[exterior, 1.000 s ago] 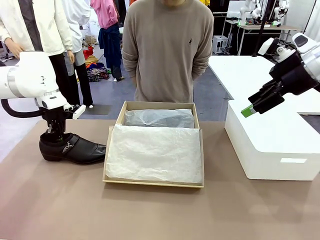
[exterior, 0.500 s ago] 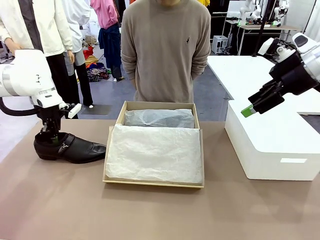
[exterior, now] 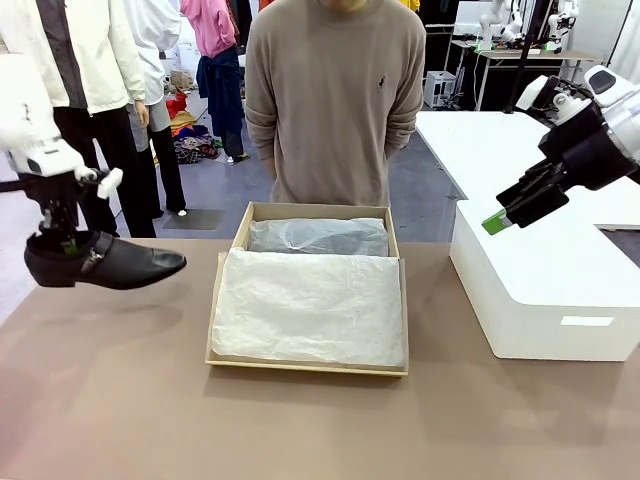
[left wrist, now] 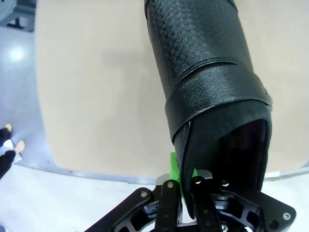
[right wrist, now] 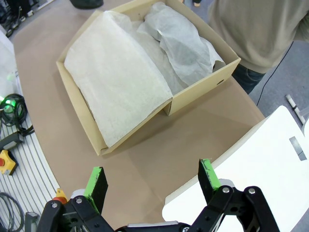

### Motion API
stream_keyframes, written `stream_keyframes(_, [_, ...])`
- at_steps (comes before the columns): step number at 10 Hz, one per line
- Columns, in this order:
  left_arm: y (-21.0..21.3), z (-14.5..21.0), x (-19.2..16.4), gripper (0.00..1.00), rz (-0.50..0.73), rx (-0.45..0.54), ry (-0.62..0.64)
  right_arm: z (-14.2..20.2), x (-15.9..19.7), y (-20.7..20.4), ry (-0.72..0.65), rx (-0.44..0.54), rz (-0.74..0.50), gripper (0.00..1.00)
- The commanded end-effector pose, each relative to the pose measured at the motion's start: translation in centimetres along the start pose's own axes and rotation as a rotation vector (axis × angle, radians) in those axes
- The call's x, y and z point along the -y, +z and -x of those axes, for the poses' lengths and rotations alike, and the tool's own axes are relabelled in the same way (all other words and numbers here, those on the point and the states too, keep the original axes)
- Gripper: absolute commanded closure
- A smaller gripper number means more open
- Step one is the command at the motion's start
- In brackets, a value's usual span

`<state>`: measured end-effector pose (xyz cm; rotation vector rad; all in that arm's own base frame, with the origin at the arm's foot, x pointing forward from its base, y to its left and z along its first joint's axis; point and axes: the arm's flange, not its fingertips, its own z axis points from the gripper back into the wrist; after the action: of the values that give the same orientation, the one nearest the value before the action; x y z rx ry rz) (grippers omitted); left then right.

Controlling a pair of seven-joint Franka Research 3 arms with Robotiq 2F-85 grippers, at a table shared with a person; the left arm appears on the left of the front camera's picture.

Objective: Pack the shoes into the box.
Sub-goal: Place the other shoe of the Shoes into the Shoes Box.

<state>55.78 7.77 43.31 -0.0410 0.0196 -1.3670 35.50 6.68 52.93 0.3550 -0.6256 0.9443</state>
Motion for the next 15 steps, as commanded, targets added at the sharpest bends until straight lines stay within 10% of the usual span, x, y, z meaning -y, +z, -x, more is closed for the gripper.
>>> stream_keyframes(1, [3.5, -0.4, -0.8, 1.00, 0.013, 0.009, 0.079, 0.0, 0.1, -0.1, 0.002, 0.014, -0.009, 0.00])
stream_keyframes(9, [14.0, -6.1, 4.4, 1.00, -0.022, -0.017, 0.299, 0.0, 0.1, -0.1, 0.002, 0.014, -0.009, 0.00])
stream_keyframes(15, [12.1, -5.5, 2.5, 1.00, 0.056, 0.009, 0.303, 0.0, 0.1, -0.1, 0.002, 0.014, -0.009, 0.00])
